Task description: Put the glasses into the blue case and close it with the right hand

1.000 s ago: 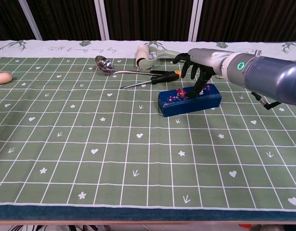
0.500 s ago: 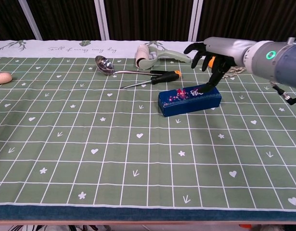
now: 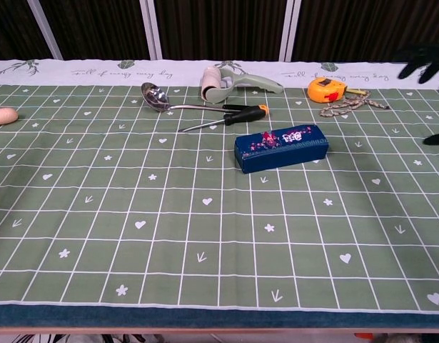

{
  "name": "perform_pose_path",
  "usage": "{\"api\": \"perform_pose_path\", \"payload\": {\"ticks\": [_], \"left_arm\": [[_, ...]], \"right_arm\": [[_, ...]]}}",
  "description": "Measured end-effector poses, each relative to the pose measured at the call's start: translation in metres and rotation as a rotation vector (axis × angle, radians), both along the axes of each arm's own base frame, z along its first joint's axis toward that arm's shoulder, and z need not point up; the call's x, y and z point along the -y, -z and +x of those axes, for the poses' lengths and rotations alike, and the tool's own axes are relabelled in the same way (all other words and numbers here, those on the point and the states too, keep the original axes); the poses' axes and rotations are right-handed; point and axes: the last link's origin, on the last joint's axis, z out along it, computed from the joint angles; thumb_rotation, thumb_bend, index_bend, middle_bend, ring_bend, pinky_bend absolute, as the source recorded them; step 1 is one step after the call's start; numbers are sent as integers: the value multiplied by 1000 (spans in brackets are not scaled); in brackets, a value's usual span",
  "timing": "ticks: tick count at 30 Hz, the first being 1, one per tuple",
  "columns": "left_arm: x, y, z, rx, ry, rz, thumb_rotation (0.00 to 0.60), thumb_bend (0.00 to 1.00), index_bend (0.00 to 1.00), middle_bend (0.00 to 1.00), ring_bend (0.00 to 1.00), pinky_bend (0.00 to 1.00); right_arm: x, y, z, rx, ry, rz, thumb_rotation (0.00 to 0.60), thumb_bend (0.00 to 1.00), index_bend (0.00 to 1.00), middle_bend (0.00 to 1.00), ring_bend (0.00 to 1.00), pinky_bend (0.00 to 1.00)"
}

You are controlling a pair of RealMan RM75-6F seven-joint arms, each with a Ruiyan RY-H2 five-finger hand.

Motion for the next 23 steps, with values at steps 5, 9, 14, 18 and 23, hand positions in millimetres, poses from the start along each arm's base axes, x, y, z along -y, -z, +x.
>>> {"api": "perform_pose_path", "payload": {"ticks": [5, 9, 14, 18, 23], "left_arm": [[1, 1, 0, -22, -1, 0, 600, 374, 150, 7, 0, 0], [2, 1, 0, -44, -6, -6, 600, 374, 150, 7, 0, 0], [5, 2, 1, -51, -3, -21, 600, 374, 150, 7, 0, 0], [7, 2, 2, -51, 6, -28, 600, 374, 150, 7, 0, 0], [9, 1, 3, -47, 16, -39, 600, 373, 150, 7, 0, 0]], "right_arm": [[-35, -21, -22, -18, 29, -98, 600, 221, 41, 170, 205, 280], [-67, -36, -37, -35, 35, -206, 600, 221, 42, 169, 205, 280], [-107, -42, -49, -62, 24, -283, 600, 221, 41, 162, 200, 280], [-124, -37, -60, -108, 21, -287, 600, 221, 42, 153, 189, 280], [-130, -32, -72, -160, 47, -266, 600, 221, 41, 151, 183, 280]]}}
